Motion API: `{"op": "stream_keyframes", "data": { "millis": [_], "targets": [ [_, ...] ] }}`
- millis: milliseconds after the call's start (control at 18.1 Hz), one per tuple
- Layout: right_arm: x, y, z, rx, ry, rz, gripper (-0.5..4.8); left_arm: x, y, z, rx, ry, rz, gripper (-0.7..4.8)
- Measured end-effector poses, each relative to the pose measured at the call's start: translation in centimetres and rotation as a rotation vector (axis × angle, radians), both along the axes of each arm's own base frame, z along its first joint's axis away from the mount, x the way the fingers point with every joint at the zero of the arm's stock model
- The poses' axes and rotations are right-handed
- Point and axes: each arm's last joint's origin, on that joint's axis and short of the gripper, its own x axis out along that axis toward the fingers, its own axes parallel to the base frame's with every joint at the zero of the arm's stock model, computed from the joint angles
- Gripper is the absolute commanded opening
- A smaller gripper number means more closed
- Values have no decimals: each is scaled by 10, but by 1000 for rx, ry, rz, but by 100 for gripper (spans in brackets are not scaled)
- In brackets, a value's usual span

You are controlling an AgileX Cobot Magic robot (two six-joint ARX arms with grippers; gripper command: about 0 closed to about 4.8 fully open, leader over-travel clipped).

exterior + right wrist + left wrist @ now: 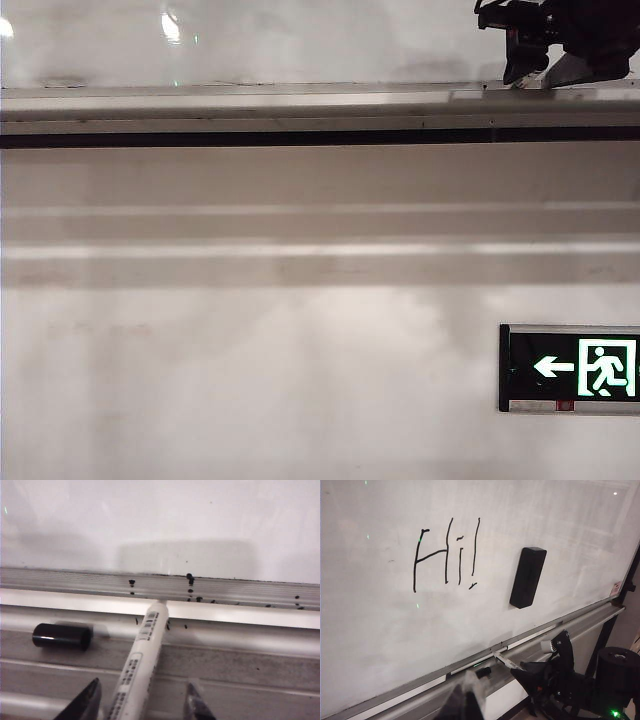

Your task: Take a marker from the whiteboard tray, write "Hi!" on the whiteboard, and then put the marker back vertically into the whiteboard tray.

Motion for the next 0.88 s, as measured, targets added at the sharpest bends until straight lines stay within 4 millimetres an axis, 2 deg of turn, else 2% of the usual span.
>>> {"op": "stream_keyframes", "data": {
  "millis": [166,332,497,884],
  "targets": [
    [0,0,5,-1,6,-2,217,0,0,0,0,0,0,-5],
    [1,0,21,12,-43,-4,217,0,0,0,1,0,0,-5],
    [0,0,27,18,-58,7,215,0,0,0,1,0,0,-5],
    [-19,-5,50,41,-142,17,197,0,0,0,1,0,0,-5]
  ]
}}
